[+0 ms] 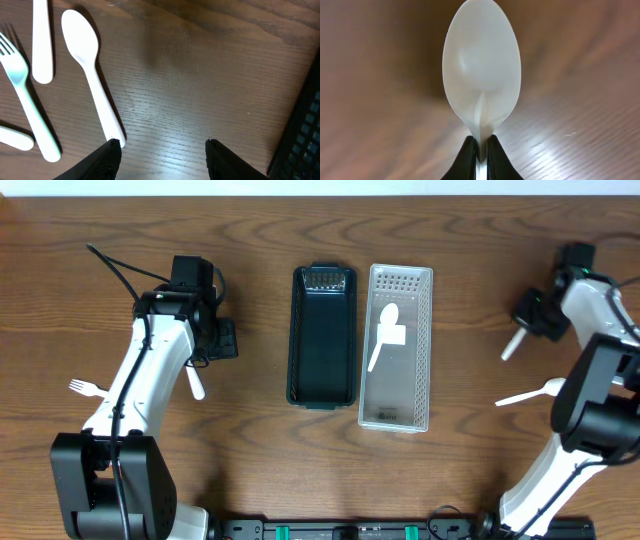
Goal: Pack container
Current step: 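Place the second spoon in the white basket and open gripper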
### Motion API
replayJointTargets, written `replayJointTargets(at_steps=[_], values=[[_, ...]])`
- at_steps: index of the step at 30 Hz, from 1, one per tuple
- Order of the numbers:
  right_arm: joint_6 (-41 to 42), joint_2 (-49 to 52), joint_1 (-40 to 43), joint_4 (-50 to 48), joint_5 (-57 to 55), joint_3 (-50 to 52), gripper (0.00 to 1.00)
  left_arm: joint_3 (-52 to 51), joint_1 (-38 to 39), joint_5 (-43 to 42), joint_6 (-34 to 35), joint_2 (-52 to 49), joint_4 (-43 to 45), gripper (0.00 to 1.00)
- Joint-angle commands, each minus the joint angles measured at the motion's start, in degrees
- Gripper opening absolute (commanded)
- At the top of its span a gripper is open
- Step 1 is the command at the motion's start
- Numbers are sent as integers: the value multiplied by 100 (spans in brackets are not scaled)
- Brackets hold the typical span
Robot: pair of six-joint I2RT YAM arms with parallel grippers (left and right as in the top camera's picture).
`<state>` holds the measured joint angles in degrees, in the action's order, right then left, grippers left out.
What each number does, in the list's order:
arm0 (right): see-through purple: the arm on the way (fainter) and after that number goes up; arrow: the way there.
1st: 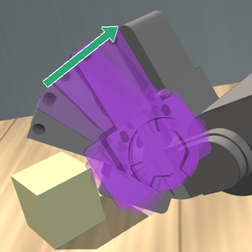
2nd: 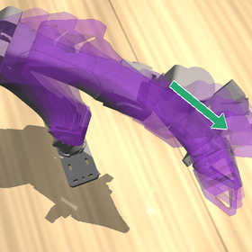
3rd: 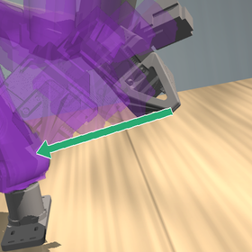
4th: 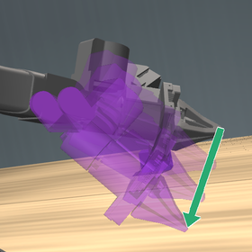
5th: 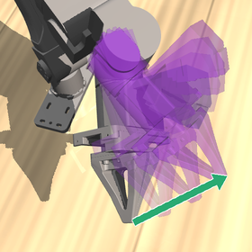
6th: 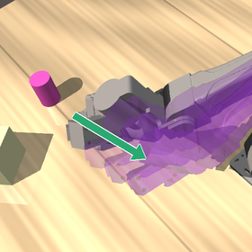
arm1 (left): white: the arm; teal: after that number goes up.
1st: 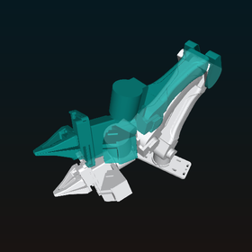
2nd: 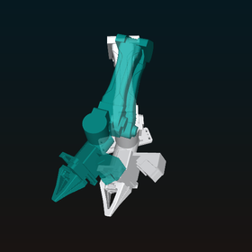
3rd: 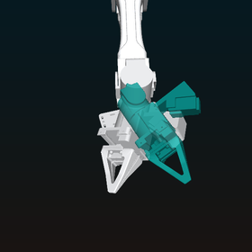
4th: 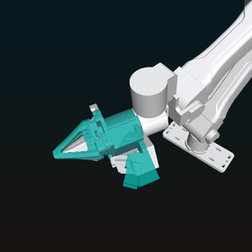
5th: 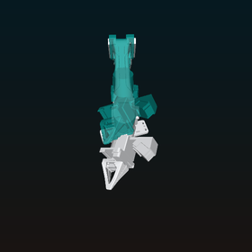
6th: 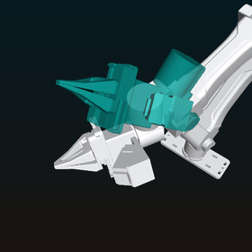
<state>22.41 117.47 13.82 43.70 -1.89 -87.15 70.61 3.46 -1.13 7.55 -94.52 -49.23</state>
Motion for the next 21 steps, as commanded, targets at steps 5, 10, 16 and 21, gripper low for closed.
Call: replayJointTargets(at_steps=[5, 10, 16, 21], values=[[-282, -1067, -1292, 579, 98, -997, 1, 98, -17, 28, 4, -57, -24, 57], [-275, -1075, -2199, 857, 87, -1001, 1, 98, -17, 28, 4, -57, -24, 57], [-68, -695, -2962, 1220, 87, -905, 1, 98, -17, 28, 4, -57, -24, 57], [-17, -289, -3383, 1292, 155, -769, 3, 98, -17, 28, 4, -57, -24, 57]])
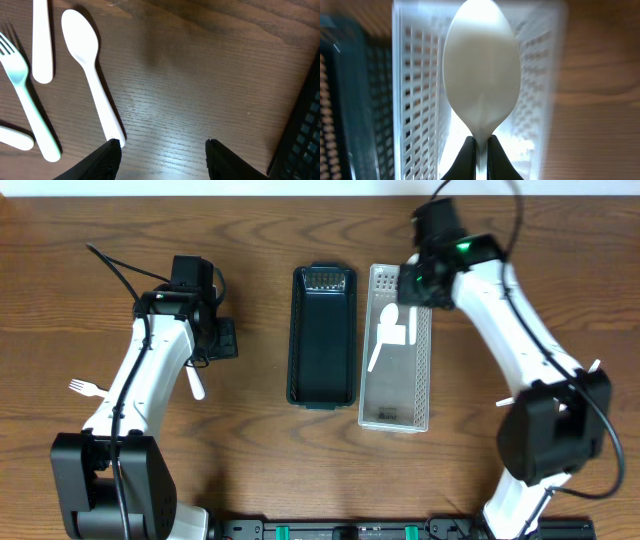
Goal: Pack container
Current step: 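Place the second spoon in the white basket and open gripper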
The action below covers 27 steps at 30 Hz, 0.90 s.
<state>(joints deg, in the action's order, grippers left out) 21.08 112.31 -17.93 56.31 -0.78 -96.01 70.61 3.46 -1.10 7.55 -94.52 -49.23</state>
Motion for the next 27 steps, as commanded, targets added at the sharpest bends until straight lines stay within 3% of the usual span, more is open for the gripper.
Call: replayJointTargets(at_steps=[1, 5, 8, 13, 22, 27], values=[[114, 306, -280, 31, 94, 138, 4, 98, -17, 26, 4, -57, -24, 57], [114, 560, -496, 31, 109, 168, 9, 98, -17, 26, 4, -57, -24, 57], [109, 599, -573, -4, 101, 168, 22, 98, -17, 26, 4, -57, -28, 58], [39, 595, -466, -118, 96, 63, 27, 98, -17, 26, 4, -57, -39, 57], [-57, 136, 662, -15, -243, -590, 25, 98, -17, 26, 4, -57, -68, 58], [-59, 122, 1325, 101, -107, -621, 17, 98, -17, 26, 4, -57, -66, 58]])
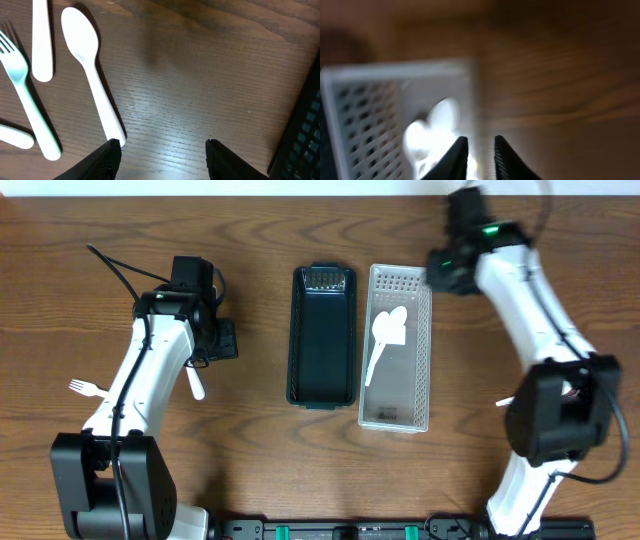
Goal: Pack container
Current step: 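Place the second spoon in the white basket and open gripper, then reach the right gripper to a third white spoon and grasp it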
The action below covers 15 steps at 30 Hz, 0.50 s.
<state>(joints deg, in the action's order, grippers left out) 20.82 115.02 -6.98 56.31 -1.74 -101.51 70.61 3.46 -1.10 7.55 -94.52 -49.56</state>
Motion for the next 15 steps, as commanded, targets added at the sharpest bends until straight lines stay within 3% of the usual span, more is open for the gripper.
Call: replayJointTargets(at_steps=[1, 7, 15], values=[[-35, -146, 308, 160, 13, -63, 15, 98, -17, 26, 4, -57, -33, 58], [-267, -144, 490, 275, 83, 166, 3, 98, -17, 28, 4, -57, -28, 58], [-332, -144, 229, 55, 374, 894, 1, 98, -17, 26, 4, -57, -31, 58]])
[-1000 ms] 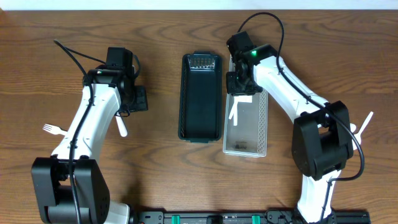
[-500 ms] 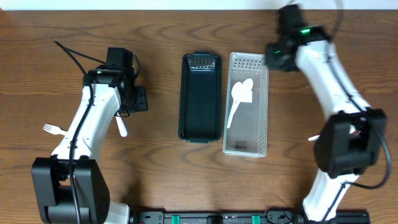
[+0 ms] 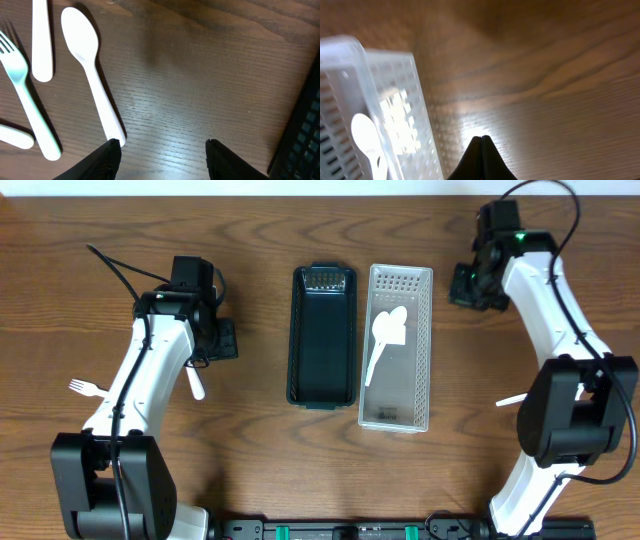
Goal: Pack container
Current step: 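Reach the right gripper to a third white spoon and grasp it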
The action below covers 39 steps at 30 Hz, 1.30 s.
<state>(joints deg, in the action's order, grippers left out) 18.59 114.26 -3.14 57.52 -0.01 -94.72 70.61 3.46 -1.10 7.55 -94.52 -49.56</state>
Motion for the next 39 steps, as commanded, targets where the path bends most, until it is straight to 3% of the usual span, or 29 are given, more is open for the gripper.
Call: replayJointTargets(at_steps=[1, 12, 21, 24, 30, 33, 34, 35, 36, 37, 39], values=[[-111, -68, -190, -114, 245, 275, 1, 98, -17, 26, 2, -57, -31, 58], [-496, -68, -520, -516, 1200, 444, 1, 98, -17, 28, 4, -57, -33, 58], [-494, -68, -457, -699, 1132, 442, 3, 98, -17, 26, 4, -57, -33, 58], [-446, -72, -363, -719, 603, 415, 5, 98, -17, 28, 4, -57, -33, 58], [680, -264, 179, 24, -1287, -197, 14, 98, -17, 28, 2, -57, -33, 58], [1377, -549, 584, 603, -1665, -588, 27, 98, -17, 28, 2, -57, -31, 58], [1580, -656, 719, 758, -1668, -656, 42, 98, -17, 28, 2, -57, -31, 58], [1867, -793, 883, 927, -1628, -680, 67, 98, -17, 28, 2, -57, -31, 58], [2212, -933, 1054, 1097, -1523, -680, 83, 98, -17, 28, 2, -57, -31, 58], [2470, -1036, 1202, 1257, -1390, -680, 94, 98, -17, 28, 2, -57, -31, 59], [2822, -1209, 1558, 1600, -966, -678, 99, 98, -17, 28, 2, -57, -31, 58]])
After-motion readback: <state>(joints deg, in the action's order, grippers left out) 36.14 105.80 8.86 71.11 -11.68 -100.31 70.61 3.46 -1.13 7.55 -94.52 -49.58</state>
